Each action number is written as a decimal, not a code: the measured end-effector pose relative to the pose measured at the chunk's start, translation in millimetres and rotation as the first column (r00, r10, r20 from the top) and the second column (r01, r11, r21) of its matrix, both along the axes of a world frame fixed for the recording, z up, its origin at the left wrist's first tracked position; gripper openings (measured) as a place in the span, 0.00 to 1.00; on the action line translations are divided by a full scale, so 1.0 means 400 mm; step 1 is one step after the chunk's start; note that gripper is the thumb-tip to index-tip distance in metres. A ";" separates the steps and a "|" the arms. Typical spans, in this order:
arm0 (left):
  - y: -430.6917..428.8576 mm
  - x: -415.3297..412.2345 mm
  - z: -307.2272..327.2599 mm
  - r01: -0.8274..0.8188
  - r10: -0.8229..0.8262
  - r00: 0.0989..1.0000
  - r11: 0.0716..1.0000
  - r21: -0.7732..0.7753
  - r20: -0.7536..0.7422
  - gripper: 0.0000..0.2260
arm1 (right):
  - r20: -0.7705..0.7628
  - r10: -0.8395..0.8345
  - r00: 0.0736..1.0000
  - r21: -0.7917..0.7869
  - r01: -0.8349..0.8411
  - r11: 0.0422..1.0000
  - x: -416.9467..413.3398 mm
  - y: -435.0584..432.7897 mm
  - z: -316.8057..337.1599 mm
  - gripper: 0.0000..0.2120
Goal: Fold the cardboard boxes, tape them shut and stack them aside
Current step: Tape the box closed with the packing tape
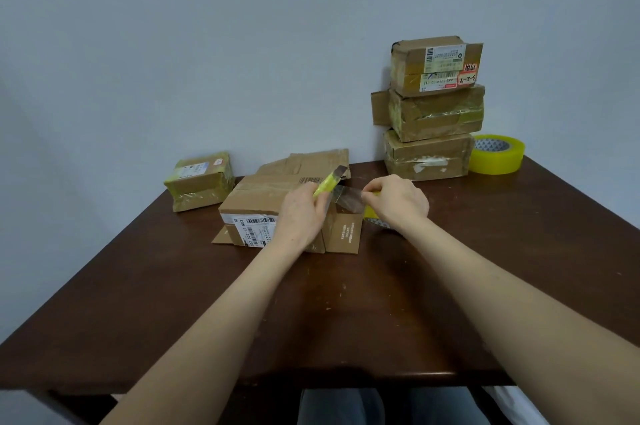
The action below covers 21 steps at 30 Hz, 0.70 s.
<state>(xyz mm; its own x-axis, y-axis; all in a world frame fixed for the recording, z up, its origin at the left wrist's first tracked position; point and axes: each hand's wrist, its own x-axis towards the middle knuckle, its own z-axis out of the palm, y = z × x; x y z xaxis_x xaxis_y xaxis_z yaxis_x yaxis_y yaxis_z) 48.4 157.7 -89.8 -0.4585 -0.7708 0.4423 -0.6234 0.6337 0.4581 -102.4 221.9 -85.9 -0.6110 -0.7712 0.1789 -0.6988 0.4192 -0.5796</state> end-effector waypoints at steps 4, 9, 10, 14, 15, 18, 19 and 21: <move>0.000 0.014 0.009 0.009 -0.011 0.998 1.000 -0.030 -0.066 0.11 | -0.028 -0.011 1.000 -0.014 0.010 1.000 0.015 0.003 -0.006 0.09; 0.028 0.047 0.012 -0.039 0.030 0.999 0.970 -0.242 -0.041 0.12 | -0.031 -0.013 0.999 -0.015 0.013 1.000 0.024 0.005 -0.007 0.09; 0.036 0.050 0.010 -0.032 0.029 0.999 0.964 -0.264 -0.017 0.12 | -0.034 -0.014 0.999 -0.013 0.013 1.000 0.025 0.005 -0.007 0.09; 0.067 0.051 0.002 0.013 0.011 0.996 0.960 -0.278 0.086 0.13 | -0.033 -0.017 0.999 -0.005 0.016 1.000 0.030 0.004 -0.006 0.09; 0.071 0.048 0.001 0.017 0.011 0.995 0.961 -0.274 0.101 0.14 | -0.033 -0.016 0.999 -0.006 0.015 1.000 0.031 0.003 -0.006 0.09; 0.074 0.036 -0.003 0.024 0.008 0.992 0.967 -0.254 0.125 0.14 | -0.026 -0.015 1.000 -0.007 0.015 1.000 0.031 0.004 -0.005 0.09; 0.074 0.031 -0.004 0.025 0.006 0.991 0.971 -0.236 0.130 0.15 | -0.023 -0.013 1.000 -0.007 0.013 1.000 0.030 0.005 -0.004 0.09; 0.070 0.023 -0.009 0.023 0.010 0.989 0.976 -0.216 0.150 0.16 | -0.018 -0.012 1.000 -0.005 0.012 1.000 0.030 0.007 -0.003 0.09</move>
